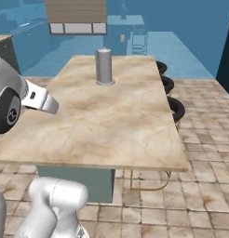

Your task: Open the fridge, remove the pear, onion, and shrimp, and place them on any counter.

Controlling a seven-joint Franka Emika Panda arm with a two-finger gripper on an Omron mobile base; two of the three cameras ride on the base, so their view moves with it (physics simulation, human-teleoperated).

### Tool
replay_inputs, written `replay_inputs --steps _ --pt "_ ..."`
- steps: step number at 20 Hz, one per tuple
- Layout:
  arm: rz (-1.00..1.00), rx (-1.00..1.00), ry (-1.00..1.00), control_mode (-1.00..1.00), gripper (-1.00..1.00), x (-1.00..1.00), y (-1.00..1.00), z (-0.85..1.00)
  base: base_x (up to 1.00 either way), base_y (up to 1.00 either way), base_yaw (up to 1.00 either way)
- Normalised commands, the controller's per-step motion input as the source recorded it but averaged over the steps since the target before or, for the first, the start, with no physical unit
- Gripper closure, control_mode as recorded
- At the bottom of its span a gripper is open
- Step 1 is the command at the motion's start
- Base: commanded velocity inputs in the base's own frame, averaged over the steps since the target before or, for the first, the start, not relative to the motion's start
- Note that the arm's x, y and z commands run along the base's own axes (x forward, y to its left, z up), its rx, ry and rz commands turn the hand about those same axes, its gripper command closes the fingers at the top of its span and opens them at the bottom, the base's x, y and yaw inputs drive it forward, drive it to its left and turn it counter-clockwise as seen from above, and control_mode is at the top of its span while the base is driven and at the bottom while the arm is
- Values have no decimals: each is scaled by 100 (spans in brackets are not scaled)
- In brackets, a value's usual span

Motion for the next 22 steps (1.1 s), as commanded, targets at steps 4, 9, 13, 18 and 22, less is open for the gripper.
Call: replay_inputs --steps 4,9,13,18,22 --pt "0 0 0 100 100 0 0 0 57 0 -8" --pt "0 0 0 100 100 0 0 0 47 0 -6" --pt "0 0 1 -100 100 0 0 -1 14 0 -2" --pt "0 0 6 -100 100 14 0 -19 0 0 0" --pt "0 0 30 -100 100 69 0 -38 0 0 0"
